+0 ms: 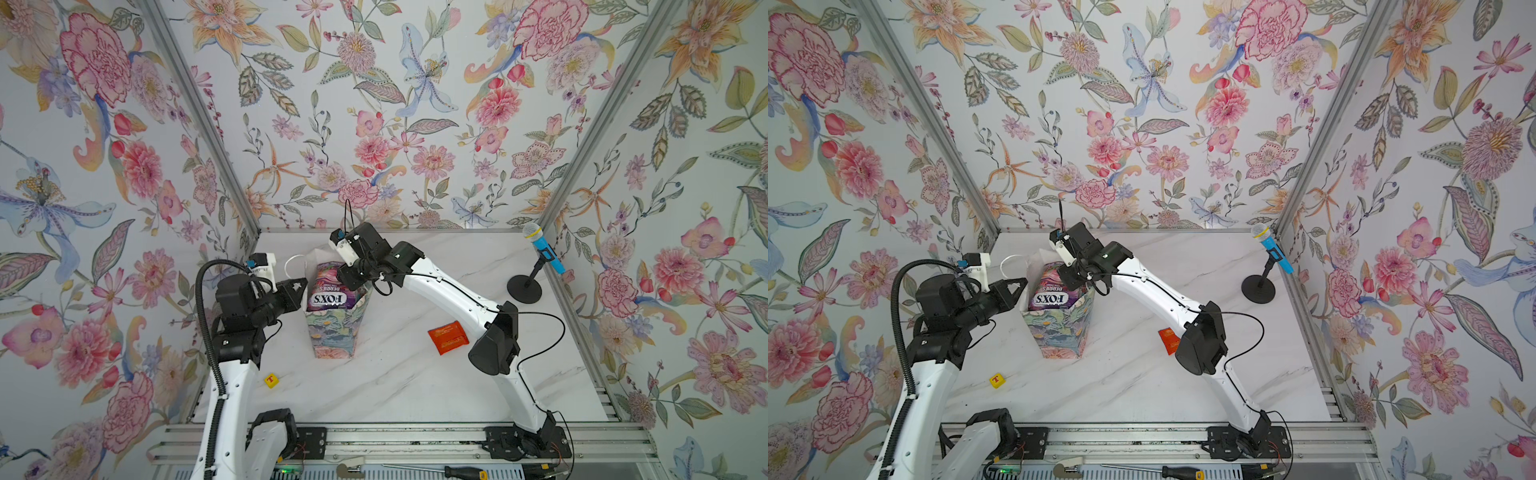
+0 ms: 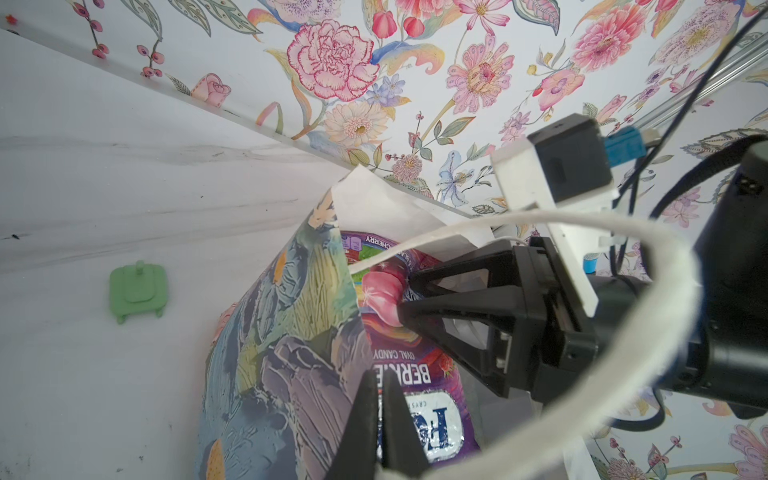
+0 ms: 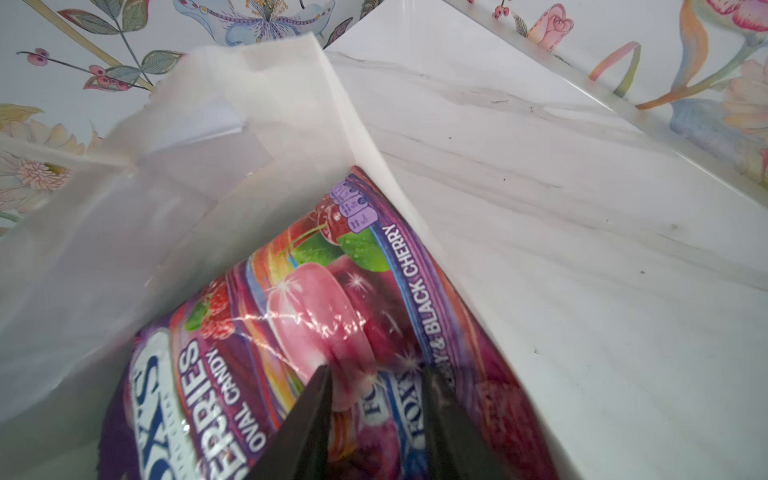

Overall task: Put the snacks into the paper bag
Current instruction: 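Open the right gripper, lift it out and move toward the red packet, then lower the right gripper onto the small red packet and close it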

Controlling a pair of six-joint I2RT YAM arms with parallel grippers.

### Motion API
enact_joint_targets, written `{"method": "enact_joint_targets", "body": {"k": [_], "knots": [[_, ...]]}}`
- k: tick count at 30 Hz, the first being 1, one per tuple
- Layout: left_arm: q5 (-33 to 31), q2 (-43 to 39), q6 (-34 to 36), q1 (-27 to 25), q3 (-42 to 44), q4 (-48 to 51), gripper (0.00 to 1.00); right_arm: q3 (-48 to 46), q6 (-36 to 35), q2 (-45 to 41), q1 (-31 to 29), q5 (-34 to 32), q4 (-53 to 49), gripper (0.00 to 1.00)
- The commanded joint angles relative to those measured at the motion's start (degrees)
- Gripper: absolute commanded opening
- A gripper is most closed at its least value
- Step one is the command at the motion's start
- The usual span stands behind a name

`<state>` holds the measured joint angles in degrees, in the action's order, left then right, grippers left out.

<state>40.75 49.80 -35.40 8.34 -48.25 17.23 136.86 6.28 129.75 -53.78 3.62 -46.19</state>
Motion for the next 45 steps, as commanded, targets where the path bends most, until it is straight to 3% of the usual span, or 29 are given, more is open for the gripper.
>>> {"method": "enact_joint_targets", "body": {"k": [1, 9, 17, 21, 27, 34, 40, 45], "knots": [[2.14, -1.02, -0.24, 0.2, -0.5, -1.59, 0.06, 2.18, 0.57, 3.57, 0.34, 1.06, -4.04, 0.39], [2.05, -1.02, -0.11, 0.24, -0.44, -1.51, 0.06, 7.37, 0.61, 3.34, 0.27, 5.27, -5.28, 0.4], [2.14, -0.81, -0.02, 0.26, -0.44, -1.66, 0.06, 6.62, -0.19, -8.53, 0.38, 7.0, -0.03, 0.43], [2.22, -0.76, -0.11, 0.19, -0.36, -1.85, 0.06, -4.1, 0.43, -17.85, 1.39, 5.13, 5.9, 0.45], [2.39, -0.76, -0.2, 0.26, -0.27, -2.16, 0.06, -30.19, 5.49, -34.35, 6.86, 5.22, 17.84, 0.49], [2.49, -0.34, -0.65, 0.26, -0.17, -2.99, 0.06, -57.6, 11.78, -50.36, 16.25, 3.48, 18.53, 0.56], [2.58, -0.45, -0.76, 0.2, -0.01, -3.09, 0.06, -77.54, 16.45, -57.85, 27.25, 5.19, 17.81, 0.61], [2.75, -0.59, -0.64, 0.22, 0.18, -3.0, 0.06, -87.19, 16.59, -57.34, 34.63, 6.59, 18.56, 0.61]]}}
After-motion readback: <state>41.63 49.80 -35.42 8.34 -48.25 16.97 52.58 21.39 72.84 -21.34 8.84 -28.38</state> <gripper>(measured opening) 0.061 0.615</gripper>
